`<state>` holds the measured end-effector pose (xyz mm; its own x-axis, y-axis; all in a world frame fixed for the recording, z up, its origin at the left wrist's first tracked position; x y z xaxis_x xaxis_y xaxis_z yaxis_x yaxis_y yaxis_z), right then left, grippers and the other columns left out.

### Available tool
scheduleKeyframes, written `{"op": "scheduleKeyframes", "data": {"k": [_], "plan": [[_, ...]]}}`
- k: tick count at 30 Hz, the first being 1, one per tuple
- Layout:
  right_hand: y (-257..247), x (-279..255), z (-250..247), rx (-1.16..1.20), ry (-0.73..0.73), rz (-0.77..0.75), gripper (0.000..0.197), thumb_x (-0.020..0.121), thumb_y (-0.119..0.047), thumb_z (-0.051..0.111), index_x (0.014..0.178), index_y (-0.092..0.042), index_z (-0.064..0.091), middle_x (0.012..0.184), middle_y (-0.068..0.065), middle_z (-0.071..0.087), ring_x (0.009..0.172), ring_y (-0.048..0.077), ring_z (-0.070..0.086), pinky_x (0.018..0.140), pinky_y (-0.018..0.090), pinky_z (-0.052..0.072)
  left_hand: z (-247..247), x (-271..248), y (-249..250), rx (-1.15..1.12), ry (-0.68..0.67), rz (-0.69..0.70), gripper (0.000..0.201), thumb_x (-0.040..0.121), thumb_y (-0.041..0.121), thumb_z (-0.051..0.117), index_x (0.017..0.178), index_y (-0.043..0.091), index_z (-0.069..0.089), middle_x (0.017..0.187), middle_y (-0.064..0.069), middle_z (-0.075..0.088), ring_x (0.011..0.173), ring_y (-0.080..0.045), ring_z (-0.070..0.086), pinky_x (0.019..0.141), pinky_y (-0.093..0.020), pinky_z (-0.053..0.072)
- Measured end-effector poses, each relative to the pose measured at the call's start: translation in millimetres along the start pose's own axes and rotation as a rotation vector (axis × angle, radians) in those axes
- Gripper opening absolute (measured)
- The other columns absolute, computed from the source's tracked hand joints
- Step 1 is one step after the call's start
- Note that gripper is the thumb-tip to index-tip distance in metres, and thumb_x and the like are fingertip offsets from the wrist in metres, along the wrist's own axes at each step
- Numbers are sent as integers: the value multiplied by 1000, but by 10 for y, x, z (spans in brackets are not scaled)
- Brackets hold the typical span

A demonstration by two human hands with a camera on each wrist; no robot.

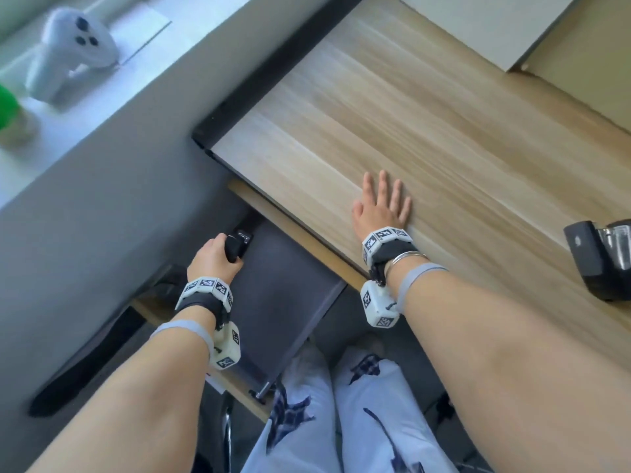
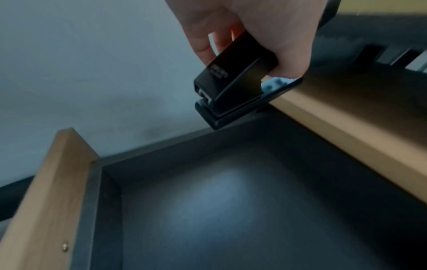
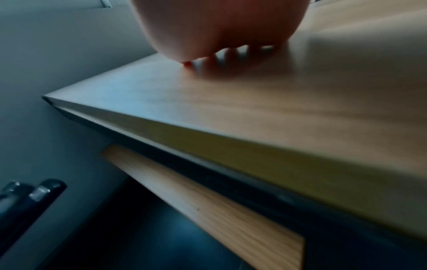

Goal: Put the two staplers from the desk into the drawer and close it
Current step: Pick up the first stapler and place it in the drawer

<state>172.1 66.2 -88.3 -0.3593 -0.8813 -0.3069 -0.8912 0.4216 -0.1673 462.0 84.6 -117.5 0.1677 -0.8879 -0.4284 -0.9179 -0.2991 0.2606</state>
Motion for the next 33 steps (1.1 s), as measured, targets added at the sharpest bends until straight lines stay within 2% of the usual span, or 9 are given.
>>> {"op": "scheduleKeyframes", "data": {"k": [4, 8, 12, 16, 23, 28, 33], "plan": [[-5, -19, 50, -53, 104, -9, 59, 98, -37, 29, 151, -35, 5, 163, -6, 0, 151, 23, 0, 120, 48, 2, 348, 211, -119, 35, -80, -22, 29, 75, 24, 61, 99, 12, 51, 107, -11, 63, 101, -33, 61, 76, -40, 50], [-18, -8, 110, -80, 200, -7, 59, 96, -40, 33, 151, -36, 12, 163, -5, 9, 150, 24, 7, 119, 48, 6, 647, 408, -214, 56, -133, -43, 32, 74, 22, 63, 102, 9, 52, 106, -14, 63, 99, -35, 61, 73, -40, 51], [-4, -2, 147, -101, 243, -12, 59, 95, -41, 34, 150, -36, 16, 162, -4, 13, 150, 25, 12, 119, 49, 9, 887, 547, -266, 74, -199, -80, 37, 75, 25, 66, 106, 10, 53, 109, -16, 64, 101, -36, 62, 75, -40, 51], [4, -12, 156, -101, 276, -25, 59, 94, -40, 36, 150, -34, 20, 161, -2, 17, 149, 27, 16, 118, 50, 12, 1060, 672, -286, 93, -279, -103, 42, 75, 18, 68, 113, 8, 51, 111, -20, 64, 104, -38, 61, 79, -42, 53], [17, -12, 162, -109, 250, -24, 60, 94, -41, 33, 151, -36, 13, 162, -3, 12, 150, 26, 11, 119, 49, 9, 1250, 820, -279, 124, -329, -133, 44, 78, 12, 65, 118, 6, 49, 111, -24, 63, 104, -40, 61, 79, -42, 52], [12, -7, 163, -116, 253, -25, 61, 93, -42, 33, 151, -36, 13, 162, -3, 12, 150, 26, 12, 119, 49, 9, 1355, 859, -344, 142, -313, -153, 46, 78, 9, 65, 121, 7, 47, 112, -25, 62, 105, -41, 60, 81, -45, 51], [14, -5, 160, -114, 248, -23, 61, 93, -42, 33, 151, -36, 13, 162, -3, 12, 150, 26, 12, 119, 48, 9, 1323, 855, -361, 110, -333, -160, 49, 77, 13, 69, 120, 5, 49, 116, -25, 60, 109, -42, 58, 85, -44, 50]]}}
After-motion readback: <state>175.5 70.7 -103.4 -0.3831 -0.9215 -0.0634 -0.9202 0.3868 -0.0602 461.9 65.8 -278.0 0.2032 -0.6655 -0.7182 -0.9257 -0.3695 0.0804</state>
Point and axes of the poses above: each hand's wrist, its own x-axis towards the middle knuckle, its own z-axis out of the palm, y = z × x, the point moved 3 cm from there along x, towards the middle knuckle
